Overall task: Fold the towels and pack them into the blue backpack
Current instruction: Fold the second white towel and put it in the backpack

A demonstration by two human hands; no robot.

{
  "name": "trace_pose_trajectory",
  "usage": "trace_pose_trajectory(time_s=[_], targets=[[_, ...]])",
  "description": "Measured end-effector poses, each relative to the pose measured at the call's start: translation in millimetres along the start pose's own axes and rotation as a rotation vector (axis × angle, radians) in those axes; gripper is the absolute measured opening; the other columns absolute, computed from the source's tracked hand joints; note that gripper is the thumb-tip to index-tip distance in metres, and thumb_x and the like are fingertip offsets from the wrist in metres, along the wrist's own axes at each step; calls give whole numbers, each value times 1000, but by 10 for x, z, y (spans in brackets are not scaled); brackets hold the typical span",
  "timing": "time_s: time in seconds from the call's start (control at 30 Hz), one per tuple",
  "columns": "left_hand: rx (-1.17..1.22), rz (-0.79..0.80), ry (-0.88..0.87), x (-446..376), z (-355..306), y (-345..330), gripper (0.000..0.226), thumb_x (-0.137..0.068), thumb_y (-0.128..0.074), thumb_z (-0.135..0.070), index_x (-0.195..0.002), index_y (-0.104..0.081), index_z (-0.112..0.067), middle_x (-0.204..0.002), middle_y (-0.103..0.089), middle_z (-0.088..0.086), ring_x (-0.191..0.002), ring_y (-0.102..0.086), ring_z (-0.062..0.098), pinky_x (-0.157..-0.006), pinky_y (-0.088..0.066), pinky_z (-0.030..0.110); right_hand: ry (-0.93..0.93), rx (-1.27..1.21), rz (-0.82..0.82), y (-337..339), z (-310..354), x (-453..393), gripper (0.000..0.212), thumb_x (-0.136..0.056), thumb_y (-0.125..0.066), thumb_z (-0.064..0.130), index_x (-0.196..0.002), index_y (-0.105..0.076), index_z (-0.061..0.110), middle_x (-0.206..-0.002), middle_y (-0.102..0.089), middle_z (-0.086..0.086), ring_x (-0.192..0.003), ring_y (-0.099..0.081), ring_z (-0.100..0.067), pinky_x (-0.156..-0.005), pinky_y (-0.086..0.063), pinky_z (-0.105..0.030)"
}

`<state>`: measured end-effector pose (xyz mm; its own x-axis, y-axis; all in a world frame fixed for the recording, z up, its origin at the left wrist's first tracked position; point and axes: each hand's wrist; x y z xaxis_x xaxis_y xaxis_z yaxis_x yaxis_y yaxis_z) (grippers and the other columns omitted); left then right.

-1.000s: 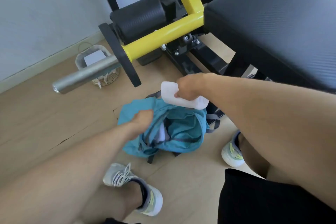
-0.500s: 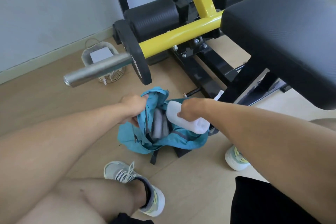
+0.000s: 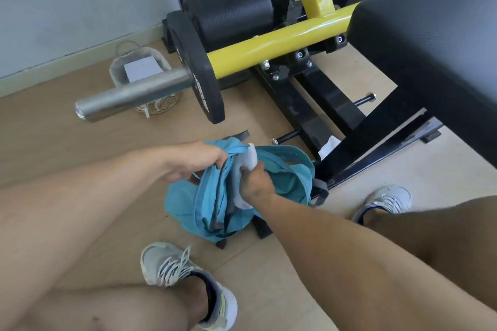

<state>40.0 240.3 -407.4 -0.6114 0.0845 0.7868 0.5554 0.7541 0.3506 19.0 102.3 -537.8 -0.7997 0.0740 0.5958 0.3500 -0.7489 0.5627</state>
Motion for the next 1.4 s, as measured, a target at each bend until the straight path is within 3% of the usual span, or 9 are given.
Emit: trace_pose_trajectory(time_s=[0.27,0.47,0.63,0.73,0.8,0.9,0.97,1.07,1.4], targets=[[68,25,5,-129,58,-37,9,-82,-51,-4,-80,-57,-11,-78,-59,6,-74,-54,21,-72,-51,31,-224,-468,-83,-297,86,-306,52,-106,-37,45,-141,-33,6,-136,-54,-21,-123,-54,-41,-102,-45,-46],[84,-111,15,-236,121,102,5,-78,-54,-12,-79,-59,-13,-80,-56,5,-73,-51,22,-74,-51,34,-84,-144,-138,-437,-252,-202,53,-107,-35,42,-152,-24,16,-141,-50,-16,-128,-48,-36,-102,-39,-45],[-664,-182,39,-288,244,225,33,-93,-54,-27,-64,-45,-15,-64,-48,0,-59,-42,18,-51,-32,28,72,191,-203,-527,-499,-50,66,-109,-29,44,-162,1,19,-144,-44,-11,-125,-49,-29,-103,-43,-43],[-808,-133,62,-314,263,259,18,-93,-50,-14,-75,-53,-11,-77,-56,4,-70,-47,20,-57,-36,28,103,229,-217,-530,-499,-42,67,-109,-26,43,-162,5,18,-148,-39,-8,-124,-48,-27,-101,-44,-42],[-837,-163,17,-330,275,259,20,-93,-52,-13,-109,-63,-11,-98,-63,5,-85,-56,21,-68,-45,28,102,217,-209,-516,-493,-36,65,-109,-26,43,-162,2,17,-151,-36,-7,-129,-45,-27,-104,-42,-41],[-865,-179,-127,-367,319,203,85,-94,-57,-15,-160,-11,-39,-146,-49,3,-121,-57,25,-98,-52,39,78,166,-194,-498,-494,-45,64,-108,-27,43,-162,-2,19,-154,-35,-7,-133,-42,-26,-106,-40,-42],[-998,-182,-284,-361,284,125,101,-93,-52,-5,-156,11,-51,-169,-13,-1,-150,-30,26,-119,-35,41,71,147,-191,-490,-491,-58,64,-108,-28,44,-162,-2,20,-155,-35,-7,-134,-42,-27,-106,-40,-43],[-1269,-164,-374,-307,166,-24,99,-88,-42,6,-161,4,-41,-170,19,-1,-158,9,24,-128,-9,44,63,126,-187,-478,-474,-74,64,-108,-28,44,-162,-3,21,-155,-35,-7,-135,-41,-27,-107,-39,-44],[-1103,-2,-140,-357,202,-241,73,-105,-13,-61,-163,6,-20,-167,23,-9,-153,25,15,-128,8,45,38,56,-168,-470,-496,-85,64,-107,-28,47,-162,-4,24,-157,-33,-7,-138,-37,-28,-108,-37,-47]])
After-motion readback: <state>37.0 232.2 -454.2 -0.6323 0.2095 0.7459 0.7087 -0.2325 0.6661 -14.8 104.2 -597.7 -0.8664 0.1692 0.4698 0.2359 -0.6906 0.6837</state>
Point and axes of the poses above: each hand's wrist, its own x-axis away from the middle knuckle, its own y-axis out of the back of the hand, z = x × y
